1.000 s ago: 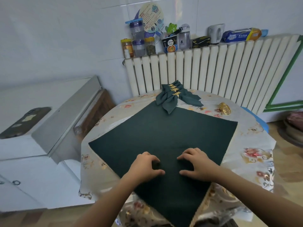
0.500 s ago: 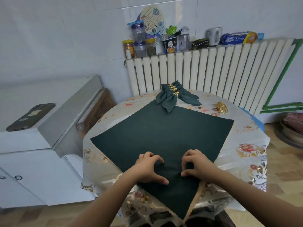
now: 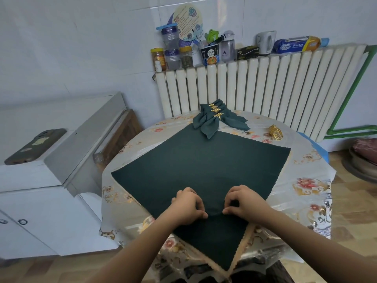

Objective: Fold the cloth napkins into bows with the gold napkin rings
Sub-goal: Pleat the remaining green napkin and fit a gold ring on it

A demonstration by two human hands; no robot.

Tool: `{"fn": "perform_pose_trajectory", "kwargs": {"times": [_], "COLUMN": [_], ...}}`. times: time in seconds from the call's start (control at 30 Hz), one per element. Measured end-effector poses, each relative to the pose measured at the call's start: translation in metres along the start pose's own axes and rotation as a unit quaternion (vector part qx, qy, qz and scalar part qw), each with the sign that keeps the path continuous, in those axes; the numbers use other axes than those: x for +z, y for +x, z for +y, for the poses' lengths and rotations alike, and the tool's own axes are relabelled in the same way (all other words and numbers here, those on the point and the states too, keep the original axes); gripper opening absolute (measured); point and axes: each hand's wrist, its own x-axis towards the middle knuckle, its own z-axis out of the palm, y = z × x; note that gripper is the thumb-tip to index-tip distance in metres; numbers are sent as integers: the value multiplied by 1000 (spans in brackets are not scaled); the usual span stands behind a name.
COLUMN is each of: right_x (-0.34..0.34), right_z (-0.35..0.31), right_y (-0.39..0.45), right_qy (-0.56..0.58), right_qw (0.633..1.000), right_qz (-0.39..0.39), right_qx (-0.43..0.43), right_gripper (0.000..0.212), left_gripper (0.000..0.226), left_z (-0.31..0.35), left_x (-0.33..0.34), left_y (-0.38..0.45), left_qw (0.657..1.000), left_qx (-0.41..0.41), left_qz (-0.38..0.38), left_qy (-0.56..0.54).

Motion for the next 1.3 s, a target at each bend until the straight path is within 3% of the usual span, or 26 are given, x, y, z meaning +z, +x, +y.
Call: {"fn": "perform_pose_trajectory", "kwargs": {"times": [0.3, 0.43, 0.57, 0.77, 1.17, 1.3], "right_x": [6, 4, 10, 7, 0, -6], "right_z": [-9, -17, -21, 2, -9, -7], "right_y": [-1, 6, 7, -7, 2, 0], "right_qy": [-42, -124, -213, -37, -79, 9], "right_qw": [996, 985, 967, 996, 990, 994], "right_qz": [-59, -97, -84, -49, -105, -96], "right_qx": [-52, -68, -111, -63, -51, -49], "right_gripper": [11, 11, 17, 17, 10, 16], "left_gripper": [19, 25, 29, 22, 23, 12], "left_z": [4, 7, 10, 9, 13, 9], "left_x": [0, -1, -1, 8, 10, -3], "left_y": [-2, -4, -5, -6, -3, 2], "left_qw": [998, 998, 997, 999, 976, 989], "left_qx": [30, 31, 28, 30, 109, 98], "left_qz": [-50, -49, -52, -16, -55, -48], "left_qy": [31, 40, 43, 36, 179, 97]}}
